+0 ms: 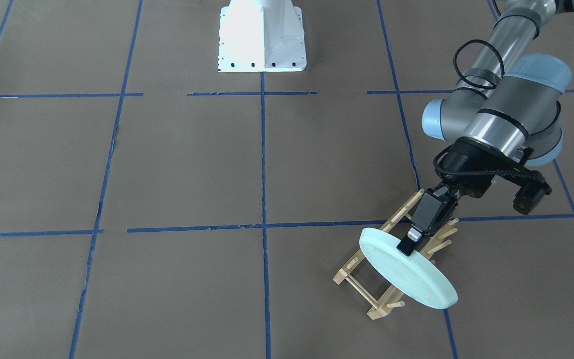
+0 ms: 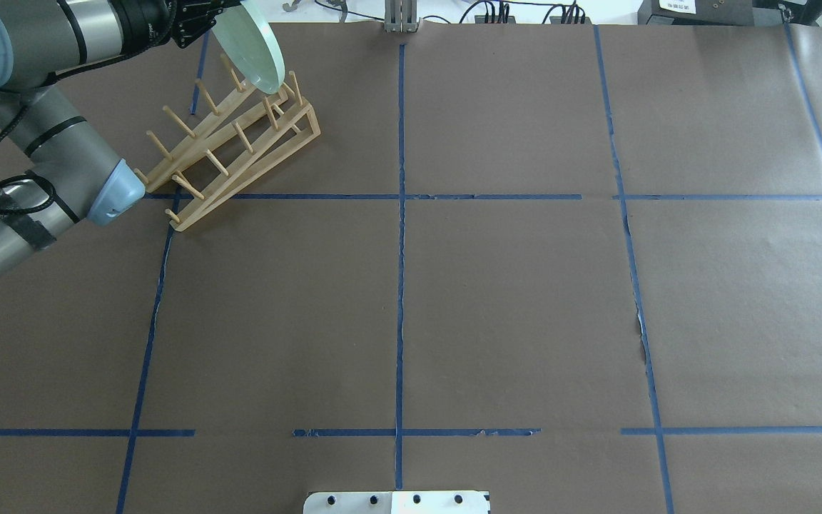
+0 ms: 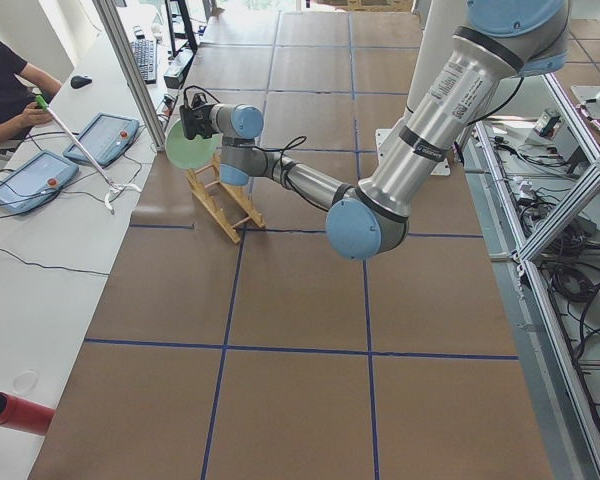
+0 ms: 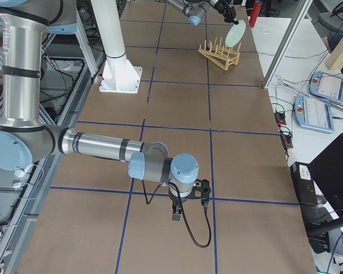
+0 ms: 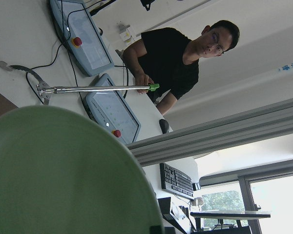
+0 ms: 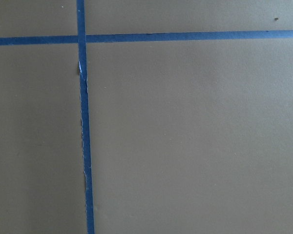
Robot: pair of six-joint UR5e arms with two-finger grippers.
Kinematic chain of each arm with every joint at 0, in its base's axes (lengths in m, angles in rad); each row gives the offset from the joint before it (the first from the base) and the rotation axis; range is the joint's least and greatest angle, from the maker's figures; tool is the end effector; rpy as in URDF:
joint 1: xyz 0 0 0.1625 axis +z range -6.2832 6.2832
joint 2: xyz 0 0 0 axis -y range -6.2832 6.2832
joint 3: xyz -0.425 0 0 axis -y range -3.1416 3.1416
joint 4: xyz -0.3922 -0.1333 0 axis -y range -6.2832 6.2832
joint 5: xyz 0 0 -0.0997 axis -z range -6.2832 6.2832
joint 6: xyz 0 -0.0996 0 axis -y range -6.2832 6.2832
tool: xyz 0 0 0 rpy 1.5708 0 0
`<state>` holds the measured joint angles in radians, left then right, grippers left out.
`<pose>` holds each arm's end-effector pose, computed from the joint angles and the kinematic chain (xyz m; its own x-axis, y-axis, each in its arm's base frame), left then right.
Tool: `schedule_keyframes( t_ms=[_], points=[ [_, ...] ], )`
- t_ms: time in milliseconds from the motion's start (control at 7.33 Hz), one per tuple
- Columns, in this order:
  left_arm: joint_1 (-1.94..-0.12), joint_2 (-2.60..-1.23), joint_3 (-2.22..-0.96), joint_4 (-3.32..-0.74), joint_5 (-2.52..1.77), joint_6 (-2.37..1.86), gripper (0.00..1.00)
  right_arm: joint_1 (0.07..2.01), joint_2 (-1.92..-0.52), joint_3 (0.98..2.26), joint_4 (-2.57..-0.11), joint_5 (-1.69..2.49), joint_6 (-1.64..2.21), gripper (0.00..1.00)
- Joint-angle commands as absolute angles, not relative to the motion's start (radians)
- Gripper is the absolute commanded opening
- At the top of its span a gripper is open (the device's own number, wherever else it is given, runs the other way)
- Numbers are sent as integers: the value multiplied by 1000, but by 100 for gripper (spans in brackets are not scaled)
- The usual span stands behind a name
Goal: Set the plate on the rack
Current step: 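Lower the upright plate into the rack slots with the left gripper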
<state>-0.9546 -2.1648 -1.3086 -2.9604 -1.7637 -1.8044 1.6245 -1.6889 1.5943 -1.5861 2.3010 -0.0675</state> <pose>0.3058 -0.6294 0.2737 -0.2444 -0.0480 -0.9685 0.6526 0.7306 -0.2009 0.0899 -0.4271 0.7063 0.7420 0.0458 0.6689 -0.0033 0.9979 -0.0647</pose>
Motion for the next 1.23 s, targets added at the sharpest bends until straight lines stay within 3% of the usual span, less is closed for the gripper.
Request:
schedule_keyframes(
  t_ms=[0,818,955,1091],
  points=[
    [-937,-2164,-1292,-2961,-1763,-1786,0,1624,-1689,1595,-1586,2301,-67,100],
    [-911,-2161,-1275,-2958,-1759,-1741,0,1624,-1689,1595,-1586,2301,-67,100],
    [-911,-2163,-1275,-2953,-1759,-1740,45,1624,-1689,1594,-1586,2301,-67,100],
    [-913,-2167,-1279,-2930,-1756,-1738,99,1624,-1689,1595,-1586,2301,-67,100]
  ],
)
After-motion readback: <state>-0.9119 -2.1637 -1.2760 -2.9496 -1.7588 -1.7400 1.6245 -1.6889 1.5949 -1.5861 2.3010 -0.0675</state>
